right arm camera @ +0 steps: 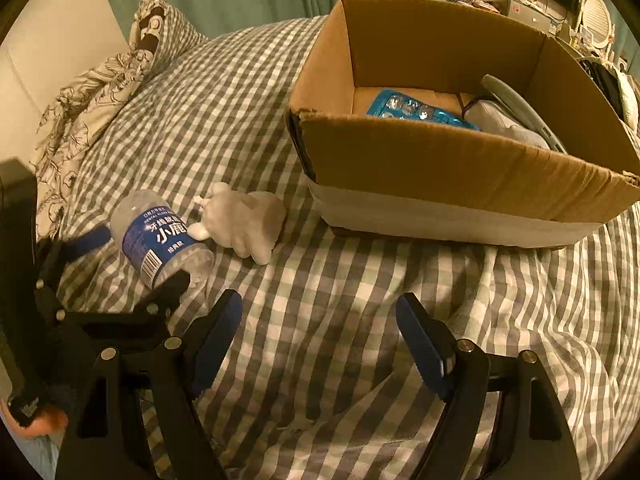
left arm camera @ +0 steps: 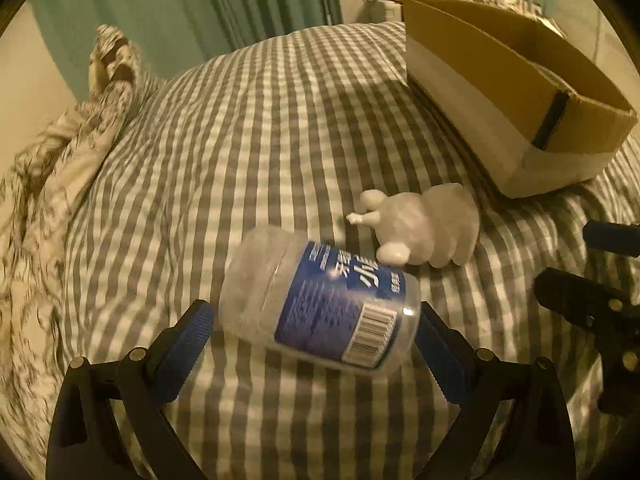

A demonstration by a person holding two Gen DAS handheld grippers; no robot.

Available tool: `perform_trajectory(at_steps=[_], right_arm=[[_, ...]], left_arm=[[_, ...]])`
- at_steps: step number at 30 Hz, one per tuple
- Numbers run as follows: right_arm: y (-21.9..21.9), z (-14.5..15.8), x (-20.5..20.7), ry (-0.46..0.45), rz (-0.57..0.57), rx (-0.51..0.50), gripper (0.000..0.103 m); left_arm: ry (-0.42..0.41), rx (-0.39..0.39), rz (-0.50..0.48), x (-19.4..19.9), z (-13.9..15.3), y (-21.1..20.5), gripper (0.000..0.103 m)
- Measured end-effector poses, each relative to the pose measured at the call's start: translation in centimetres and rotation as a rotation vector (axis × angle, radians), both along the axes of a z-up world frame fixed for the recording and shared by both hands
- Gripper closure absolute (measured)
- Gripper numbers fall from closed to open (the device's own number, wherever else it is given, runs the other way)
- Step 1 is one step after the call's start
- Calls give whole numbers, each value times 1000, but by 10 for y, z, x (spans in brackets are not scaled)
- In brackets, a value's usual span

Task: Organize objects
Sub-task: 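Grasp the water bottle with the left gripper while the right grasps the white plush toy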

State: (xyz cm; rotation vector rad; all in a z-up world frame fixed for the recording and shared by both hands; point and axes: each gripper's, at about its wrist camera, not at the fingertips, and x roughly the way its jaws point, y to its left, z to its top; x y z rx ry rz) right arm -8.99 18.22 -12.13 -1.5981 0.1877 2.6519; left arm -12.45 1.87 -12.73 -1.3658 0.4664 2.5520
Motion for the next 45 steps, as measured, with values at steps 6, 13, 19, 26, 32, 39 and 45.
perform_trajectory(at_steps=[6, 13, 19, 26, 32, 39, 45], right_arm=[[-1, -4, -2, -10, -4, 8, 24], [-4, 0, -1, 7, -4, 18, 24], [-28, 0, -4, 16, 70, 17, 24], [-66, -12, -24, 17, 177, 49, 24], [-70, -30, -52, -14, 128, 5, 24], [-69, -38, -83, 3, 63, -7, 24], [-70, -48, -92, -3, 59, 32, 25]], left_arm=[[7, 55, -48, -10, -9, -3, 4], [47, 134, 63, 2, 5, -30, 5], [101, 194, 314, 5, 17, -79, 6], [103, 216, 400, 6, 15, -99, 6], [98, 217, 408, 4, 11, -102, 6], [94, 202, 399, 3, 5, -100, 6], [101, 204, 394, 4, 3, -99, 6]])
